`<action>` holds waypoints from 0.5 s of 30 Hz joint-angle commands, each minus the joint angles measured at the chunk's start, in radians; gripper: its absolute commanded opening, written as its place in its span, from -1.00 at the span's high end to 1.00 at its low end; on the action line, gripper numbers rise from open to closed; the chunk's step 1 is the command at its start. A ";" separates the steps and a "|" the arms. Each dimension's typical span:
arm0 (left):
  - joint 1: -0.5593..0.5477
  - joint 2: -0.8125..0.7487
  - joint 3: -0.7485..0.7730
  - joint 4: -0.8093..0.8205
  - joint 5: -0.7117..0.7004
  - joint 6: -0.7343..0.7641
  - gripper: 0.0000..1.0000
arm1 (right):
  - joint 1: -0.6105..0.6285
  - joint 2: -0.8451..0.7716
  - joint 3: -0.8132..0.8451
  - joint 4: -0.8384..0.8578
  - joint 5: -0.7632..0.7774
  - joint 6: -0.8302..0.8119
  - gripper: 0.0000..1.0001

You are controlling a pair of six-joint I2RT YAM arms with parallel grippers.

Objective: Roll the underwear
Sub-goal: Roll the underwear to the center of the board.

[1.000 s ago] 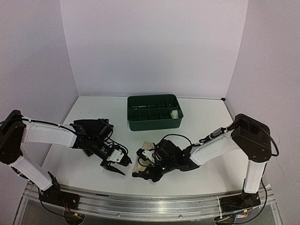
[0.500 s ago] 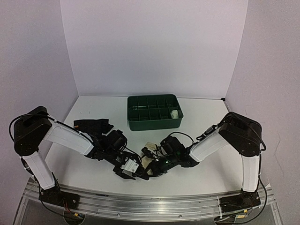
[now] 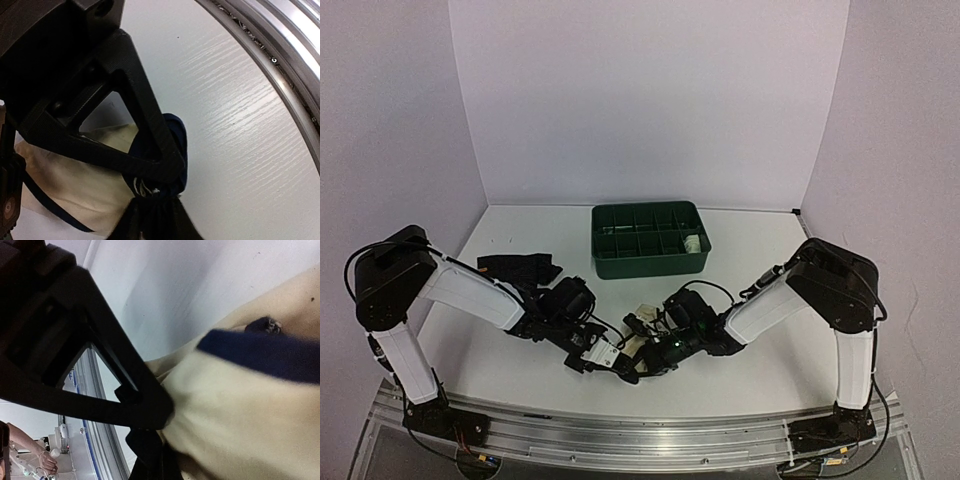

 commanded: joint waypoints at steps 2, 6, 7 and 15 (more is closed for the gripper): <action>-0.005 -0.005 0.089 -0.120 0.053 -0.099 1.00 | -0.002 -0.015 0.004 -0.008 0.017 -0.004 0.99; 0.027 0.023 0.168 -0.299 0.129 -0.215 1.00 | -0.001 -0.130 -0.041 -0.017 0.097 -0.040 0.30; 0.040 0.025 0.179 -0.333 0.157 -0.241 1.00 | -0.001 -0.165 -0.060 -0.024 0.128 -0.056 0.00; 0.109 0.076 0.238 -0.526 0.320 -0.399 1.00 | 0.058 -0.415 -0.175 -0.147 0.421 -0.257 -0.60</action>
